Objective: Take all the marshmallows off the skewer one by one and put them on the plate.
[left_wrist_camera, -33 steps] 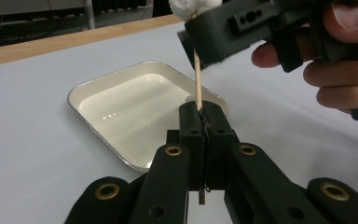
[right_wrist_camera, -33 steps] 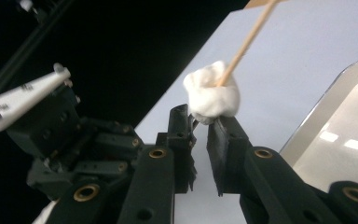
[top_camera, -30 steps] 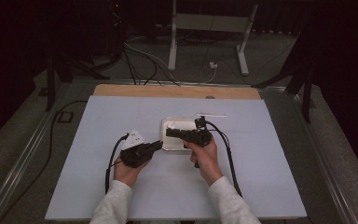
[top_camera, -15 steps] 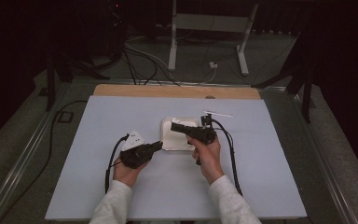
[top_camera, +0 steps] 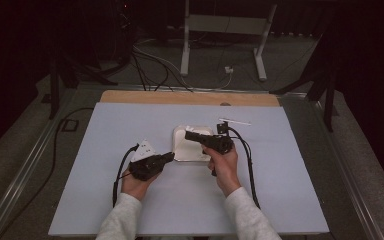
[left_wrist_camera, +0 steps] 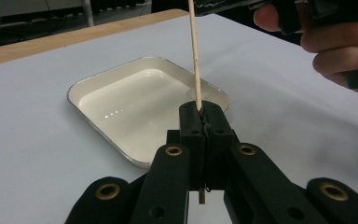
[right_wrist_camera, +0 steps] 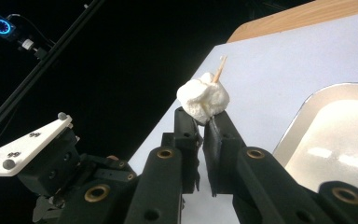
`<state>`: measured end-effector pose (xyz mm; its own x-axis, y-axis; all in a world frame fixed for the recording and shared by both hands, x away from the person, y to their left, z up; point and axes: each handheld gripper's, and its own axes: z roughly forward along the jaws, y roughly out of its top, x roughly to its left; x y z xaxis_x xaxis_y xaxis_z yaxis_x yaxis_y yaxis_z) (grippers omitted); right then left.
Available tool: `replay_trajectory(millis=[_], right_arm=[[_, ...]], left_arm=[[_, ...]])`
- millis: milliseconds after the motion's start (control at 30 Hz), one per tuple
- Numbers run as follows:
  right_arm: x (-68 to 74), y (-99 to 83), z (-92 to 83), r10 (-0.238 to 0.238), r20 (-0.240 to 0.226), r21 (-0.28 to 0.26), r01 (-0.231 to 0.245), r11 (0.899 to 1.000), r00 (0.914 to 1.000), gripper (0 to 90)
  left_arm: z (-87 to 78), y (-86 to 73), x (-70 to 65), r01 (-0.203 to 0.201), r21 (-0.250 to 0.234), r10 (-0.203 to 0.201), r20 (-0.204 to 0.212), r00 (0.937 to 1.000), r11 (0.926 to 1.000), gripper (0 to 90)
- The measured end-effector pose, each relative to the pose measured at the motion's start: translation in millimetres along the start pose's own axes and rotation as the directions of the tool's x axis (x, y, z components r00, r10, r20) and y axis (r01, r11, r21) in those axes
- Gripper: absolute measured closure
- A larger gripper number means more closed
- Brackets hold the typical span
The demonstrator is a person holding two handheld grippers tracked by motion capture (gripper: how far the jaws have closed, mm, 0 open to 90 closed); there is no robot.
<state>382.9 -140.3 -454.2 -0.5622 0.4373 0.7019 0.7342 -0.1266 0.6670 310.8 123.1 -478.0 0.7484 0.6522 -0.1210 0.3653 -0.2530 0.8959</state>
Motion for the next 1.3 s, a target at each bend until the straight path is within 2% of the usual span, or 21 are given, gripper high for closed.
replay_trajectory(millis=[200,367,467,600,667,733,867,967,1067,1133,1300], right_arm=[[-2.6,0.1,3.1,0.001,0.013,0.008,-0.001,1.000,0.9999,84.0],[-6.6,0.7,6.1,0.021,0.002,0.021,-0.021,1.000,0.9998,84.0],[-10.8,4.2,3.3,0.038,0.008,-0.008,-0.038,0.999,0.9992,84.4],[-18.3,11.5,-3.6,0.054,0.031,-0.014,-0.054,0.998,0.9981,85.3],[-22.7,14.5,-8.2,0.055,0.050,-0.014,-0.054,0.998,0.9972,85.2],[-25.6,16.2,-10.2,0.037,0.079,0.010,-0.038,0.999,0.9962,85.3],[-30.7,14.8,-8.2,0.015,0.152,0.077,-0.027,0.997,0.9882,85.2],[-35.3,12.7,-4.4,0.017,0.182,0.118,-0.039,0.992,0.9831,84.5],[-37.4,11.0,0.0,0.012,0.194,0.159,-0.043,0.986,0.9810,74.8],[-37.2,10.0,2.0,-0.004,0.218,0.175,-0.035,0.984,0.9760,68.9],[-36.8,10.3,0.1,-0.001,0.219,0.159,-0.035,0.987,0.9757,51.3]], left_arm=[[-1.3,-3.9,0.9,0.010,0.008,-0.010,-0.010,0.9999,0.9999,90.0],[-2.2,-6.8,1.5,0.008,0.014,-0.008,-0.025,0.9997,0.9999,90.0],[-2.6,-10.9,2.6,0.009,0.028,-0.009,-0.028,0.9996,0.9996,90.0],[-3.0,-14.4,3.3,0.002,0.053,0.000,-0.042,0.9991,0.9986,90.0],[-3.4,-15.7,4.4,0.009,0.058,-0.006,-0.048,0.9988,0.9983,90.0],[-4.4,-16.1,5.8,0.017,0.058,-0.014,-0.055,0.9984,0.9982,90.0],[-5.0,-16.0,6.8,0.022,0.055,-0.018,-0.063,0.9979,0.9983,90.0],[-3.9,-15.6,6.0,0.023,0.053,-0.020,-0.063,0.9978,0.9983,90.0],[-2.9,-15.6,6.2,0.027,0.052,-0.024,-0.063,0.9977,0.9983,90.0],[-2.8,-15.4,6.2,0.028,0.049,-0.025,-0.063,0.9977,0.9984,90.0],[-3.8,-13.8,6.6,0.036,0.035,-0.033,-0.072,0.9968,0.9987,90.0]])
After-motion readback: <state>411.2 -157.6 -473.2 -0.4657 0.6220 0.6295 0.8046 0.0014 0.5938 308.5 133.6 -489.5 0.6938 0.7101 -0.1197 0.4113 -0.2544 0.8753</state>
